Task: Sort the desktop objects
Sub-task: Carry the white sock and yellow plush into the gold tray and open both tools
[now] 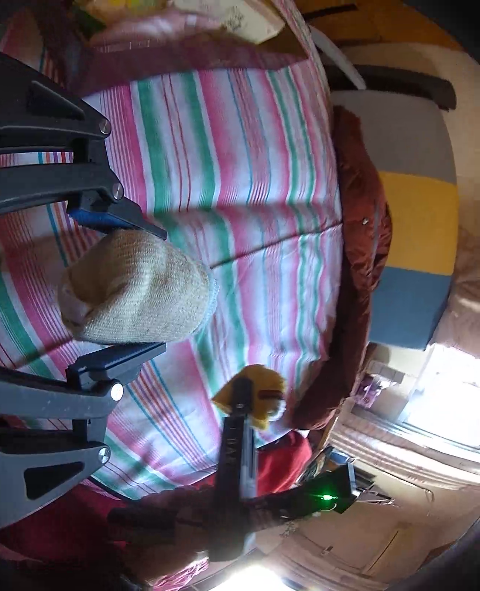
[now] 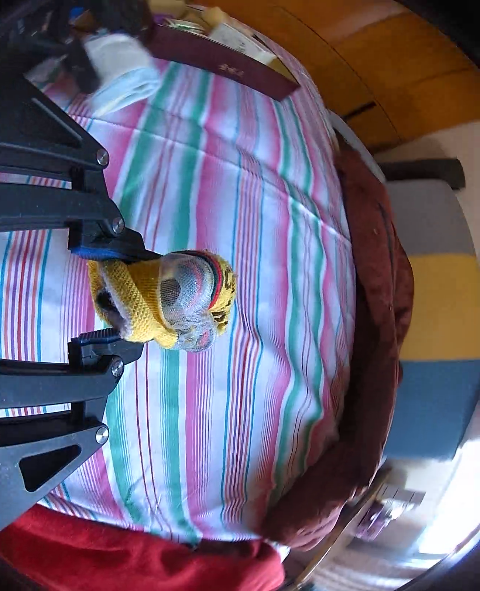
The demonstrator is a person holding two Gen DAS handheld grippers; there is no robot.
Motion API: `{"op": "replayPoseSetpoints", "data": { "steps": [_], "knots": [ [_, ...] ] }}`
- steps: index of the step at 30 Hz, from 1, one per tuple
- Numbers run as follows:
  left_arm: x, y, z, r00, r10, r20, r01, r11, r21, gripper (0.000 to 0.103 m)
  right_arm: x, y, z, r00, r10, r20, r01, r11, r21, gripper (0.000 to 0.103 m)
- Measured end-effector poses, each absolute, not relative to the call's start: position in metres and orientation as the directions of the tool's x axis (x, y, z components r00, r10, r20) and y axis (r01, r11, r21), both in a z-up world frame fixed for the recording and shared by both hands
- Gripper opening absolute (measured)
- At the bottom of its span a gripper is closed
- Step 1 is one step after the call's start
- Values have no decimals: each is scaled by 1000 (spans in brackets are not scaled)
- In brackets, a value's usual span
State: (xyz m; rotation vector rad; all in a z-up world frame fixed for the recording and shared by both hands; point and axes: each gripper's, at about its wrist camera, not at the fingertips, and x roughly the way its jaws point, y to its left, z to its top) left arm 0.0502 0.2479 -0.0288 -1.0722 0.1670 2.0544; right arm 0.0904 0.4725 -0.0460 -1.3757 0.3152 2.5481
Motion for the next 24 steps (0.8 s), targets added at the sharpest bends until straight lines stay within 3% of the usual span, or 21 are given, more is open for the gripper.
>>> {"op": "replayPoseSetpoints", "data": {
  "steps": [13,24],
  "knots": [
    [35,184,9,-488,524,-699,-599,-783,-168,53,84,423,-33,-530,25,-848,-246,-961,125,30],
    [12,119,19,-609,406,-681,-449,-885,-125,53,52,333,-4,-596,-108,-795,-88,-976,198,30]
  ]
}}
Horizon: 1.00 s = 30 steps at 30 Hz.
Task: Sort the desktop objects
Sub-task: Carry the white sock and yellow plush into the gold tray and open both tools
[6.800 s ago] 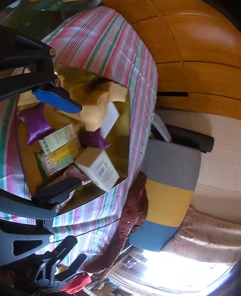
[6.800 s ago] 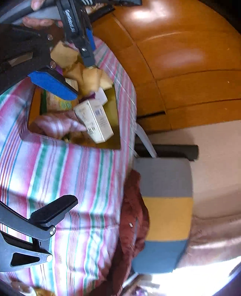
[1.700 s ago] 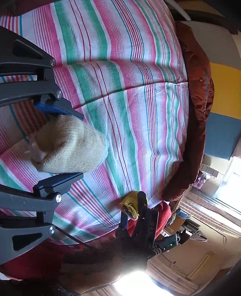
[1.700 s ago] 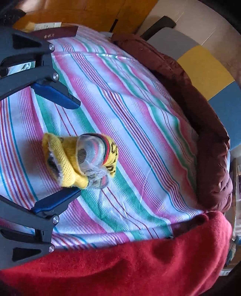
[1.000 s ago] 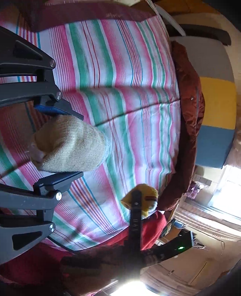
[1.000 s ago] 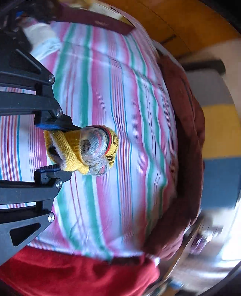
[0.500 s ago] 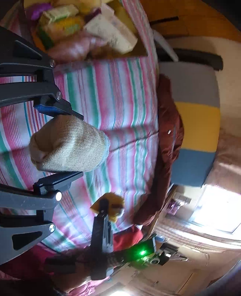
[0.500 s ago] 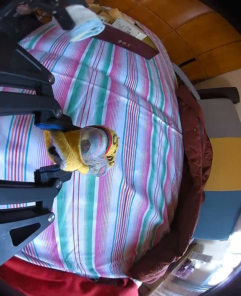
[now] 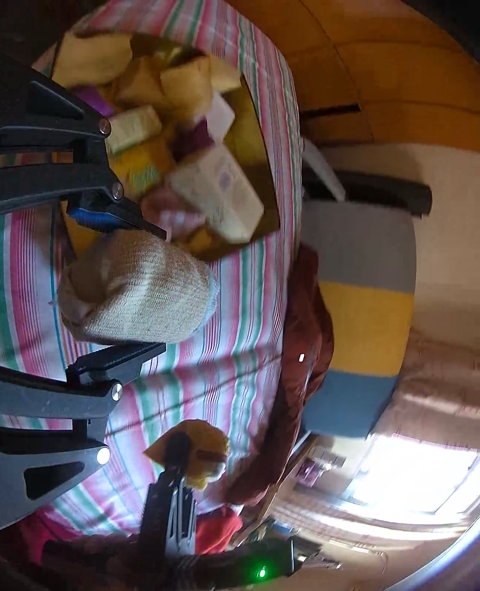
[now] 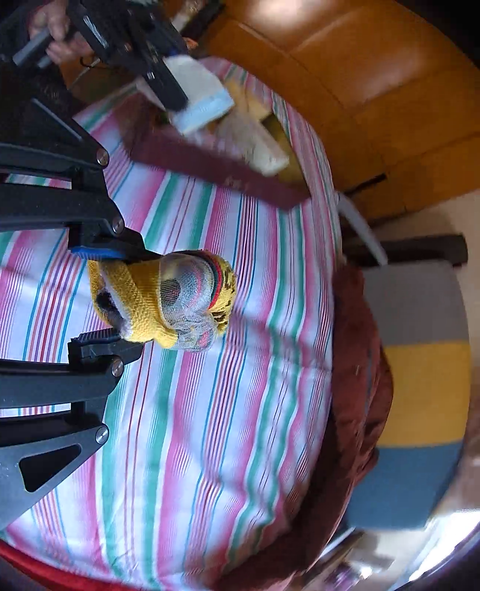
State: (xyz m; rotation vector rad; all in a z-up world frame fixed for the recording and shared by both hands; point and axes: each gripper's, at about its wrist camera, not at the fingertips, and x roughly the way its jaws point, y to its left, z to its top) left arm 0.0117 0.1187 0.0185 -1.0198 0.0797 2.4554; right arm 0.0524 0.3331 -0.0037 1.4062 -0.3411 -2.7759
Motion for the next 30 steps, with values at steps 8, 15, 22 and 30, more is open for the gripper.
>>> {"op": "replayPoseSetpoints", "data": {
  "steps": [8,15,22,30],
  "knots": [
    [-7,73,12,-639,332,-694,-341,-931,-131,53,27,268,-2,-609,-228,-760,35,-965,261,30],
    [-17,41,1,-640,280,-715,-267,-954,-135,53,11,226,-3,-605,-306,-735,109,-947,304,30],
    [-31,-7,9,-674,237,-699,-166,-971,-169,53,1,204,-4,-596,-358,-718,145,-928,343,30],
    [-44,-29,9,-683,226,-694,-142,-974,-177,53,-21,165,-6,-557,-412,-721,235,-911,339,30]
  ]
}}
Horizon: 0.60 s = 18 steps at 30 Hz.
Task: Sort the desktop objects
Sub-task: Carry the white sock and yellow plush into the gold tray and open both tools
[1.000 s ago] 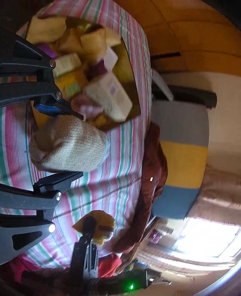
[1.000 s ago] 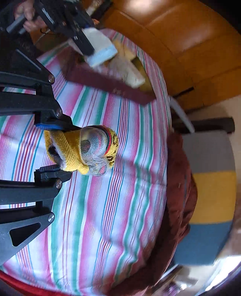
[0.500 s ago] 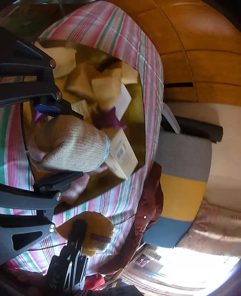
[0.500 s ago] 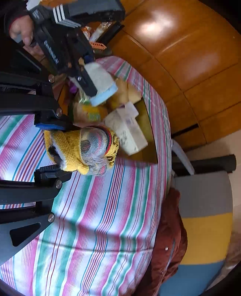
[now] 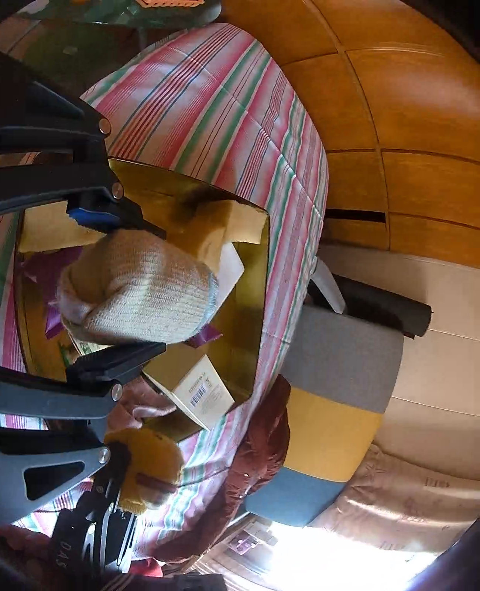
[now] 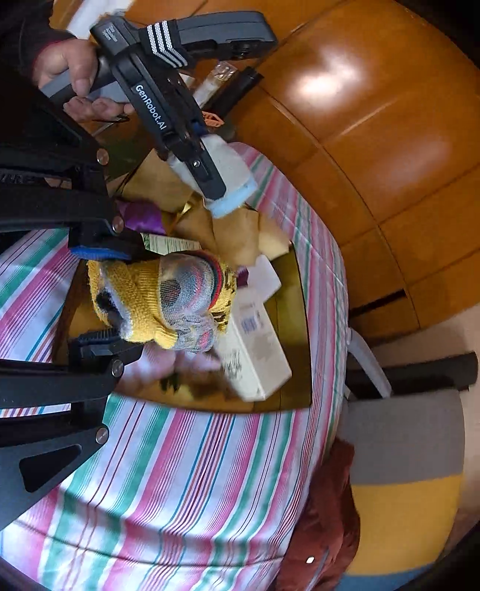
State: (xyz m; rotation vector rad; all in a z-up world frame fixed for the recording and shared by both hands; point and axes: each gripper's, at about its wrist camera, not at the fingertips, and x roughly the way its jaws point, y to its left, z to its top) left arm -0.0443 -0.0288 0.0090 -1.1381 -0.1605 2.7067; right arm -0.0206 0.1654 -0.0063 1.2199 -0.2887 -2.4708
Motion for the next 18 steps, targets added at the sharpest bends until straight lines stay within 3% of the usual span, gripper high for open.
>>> {"op": "replayPoseSetpoints", "data": {
  "steps": [8,16,18],
  "knots": [
    [-81,-8,-7,-651,244,-718,-176,-970,-170,53,-33,145,-23,-525,-377,-763,255,-925,281,30],
    [-100,5,-18,-641,192,-743,-154,-981,-120,54,-49,147,-50,-501,-319,-804,213,-946,243,36],
    [-97,3,-15,-656,172,-735,-140,-985,-105,59,-50,148,-51,-511,-324,-796,210,-945,250,41]
  ]
}}
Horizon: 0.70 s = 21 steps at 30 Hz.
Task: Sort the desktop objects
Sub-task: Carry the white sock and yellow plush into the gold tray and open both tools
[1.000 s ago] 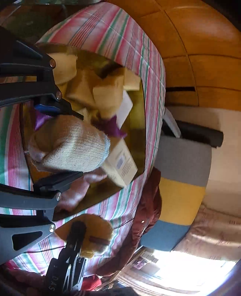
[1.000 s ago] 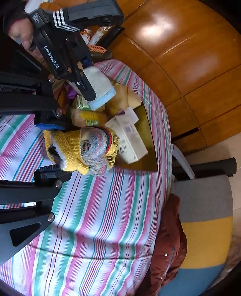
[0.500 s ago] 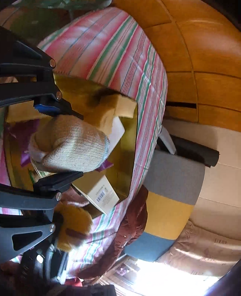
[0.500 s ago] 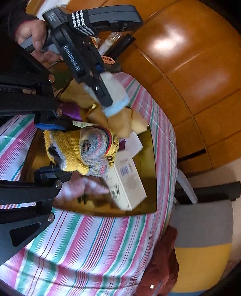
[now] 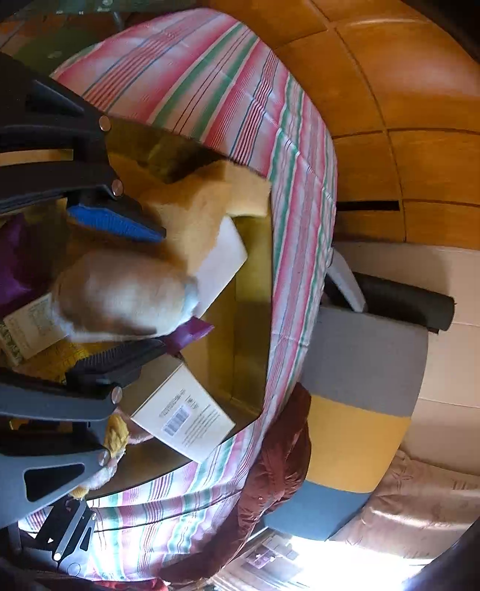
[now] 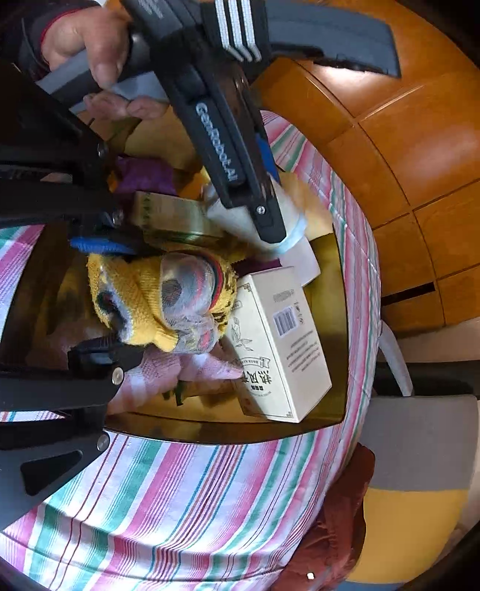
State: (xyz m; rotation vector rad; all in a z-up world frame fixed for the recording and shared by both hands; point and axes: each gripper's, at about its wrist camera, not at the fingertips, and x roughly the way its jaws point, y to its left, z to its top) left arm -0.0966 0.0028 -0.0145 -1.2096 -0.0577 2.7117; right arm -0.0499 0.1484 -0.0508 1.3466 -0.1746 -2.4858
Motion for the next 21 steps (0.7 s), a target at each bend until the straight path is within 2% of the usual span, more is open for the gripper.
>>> {"op": "replayPoseSetpoints", "data": {
  "steps": [2,3,5,6,11,13,15,17,21],
  "knots": [
    [-94,0,-11,-672,159,-724,-128,-987,-98,66,-48,149,-48,-522,-336,-784,210,-941,264,48],
    [-94,-2,-9,-673,162,-722,-126,-987,-104,66,-46,149,-46,-529,-338,-779,208,-941,267,58],
    [-92,-6,-7,-674,162,-721,-118,-987,-111,66,-41,149,-39,-554,-343,-758,208,-939,272,71],
    [-91,-7,-6,-677,159,-719,-113,-987,-112,66,-38,150,-36,-567,-344,-748,209,-939,273,73],
    [-76,-23,4,-696,159,-700,-94,-987,-131,66,-24,154,-20,-607,-315,-730,200,-949,243,73],
    [-69,-29,8,-707,148,-691,-86,-989,-124,66,-18,156,-17,-621,-295,-726,191,-955,225,69],
    [-62,-37,11,-715,144,-684,-79,-989,-126,66,-15,155,-16,-621,-297,-726,196,-955,223,47],
    [-56,-44,13,-717,144,-682,-73,-989,-132,66,-13,151,-18,-603,-315,-733,219,-949,228,36],
    [-49,-55,15,-718,126,-685,-47,-990,-133,66,-25,136,-34,-568,-299,-766,241,-951,193,29]
  ]
}}
